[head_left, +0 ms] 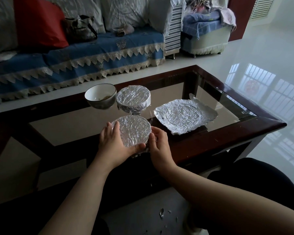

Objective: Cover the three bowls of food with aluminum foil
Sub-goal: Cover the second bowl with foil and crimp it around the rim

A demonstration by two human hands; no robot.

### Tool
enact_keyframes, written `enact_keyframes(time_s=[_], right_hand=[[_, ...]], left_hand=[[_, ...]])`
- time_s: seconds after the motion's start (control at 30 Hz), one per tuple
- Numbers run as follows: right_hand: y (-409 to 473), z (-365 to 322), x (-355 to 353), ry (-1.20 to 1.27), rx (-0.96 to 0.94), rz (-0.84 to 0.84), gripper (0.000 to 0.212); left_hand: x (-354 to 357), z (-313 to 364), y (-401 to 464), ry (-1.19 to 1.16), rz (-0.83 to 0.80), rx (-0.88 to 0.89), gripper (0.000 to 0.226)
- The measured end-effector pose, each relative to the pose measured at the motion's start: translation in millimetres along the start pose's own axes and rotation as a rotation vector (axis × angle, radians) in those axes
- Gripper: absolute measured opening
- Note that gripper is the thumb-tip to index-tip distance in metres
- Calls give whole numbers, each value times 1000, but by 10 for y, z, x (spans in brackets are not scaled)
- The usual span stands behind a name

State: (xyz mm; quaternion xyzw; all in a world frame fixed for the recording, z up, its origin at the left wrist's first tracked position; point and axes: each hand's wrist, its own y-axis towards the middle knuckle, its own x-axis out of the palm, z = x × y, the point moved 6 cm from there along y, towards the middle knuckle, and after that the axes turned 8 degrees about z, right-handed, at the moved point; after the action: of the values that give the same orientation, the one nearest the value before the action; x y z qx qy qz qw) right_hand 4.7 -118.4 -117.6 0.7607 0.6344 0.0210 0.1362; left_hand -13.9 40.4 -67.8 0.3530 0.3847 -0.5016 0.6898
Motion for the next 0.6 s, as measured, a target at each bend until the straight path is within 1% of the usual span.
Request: enact_keyframes(time_s=[0.07,0.2,0.4,0.6], right_hand=[[10,21,15,36,49,20,16],[17,71,51,99,143,73,22],[45,114,65,183,288,177,12],[134,185,83,189,393,205,13]], left_hand=[[0,9,-1,-2,12,-13,137],[26,10,1,7,46,-35,130],[26,35,-18,-13,113,-29,126],[33,33,-14,10,111,-41,126]])
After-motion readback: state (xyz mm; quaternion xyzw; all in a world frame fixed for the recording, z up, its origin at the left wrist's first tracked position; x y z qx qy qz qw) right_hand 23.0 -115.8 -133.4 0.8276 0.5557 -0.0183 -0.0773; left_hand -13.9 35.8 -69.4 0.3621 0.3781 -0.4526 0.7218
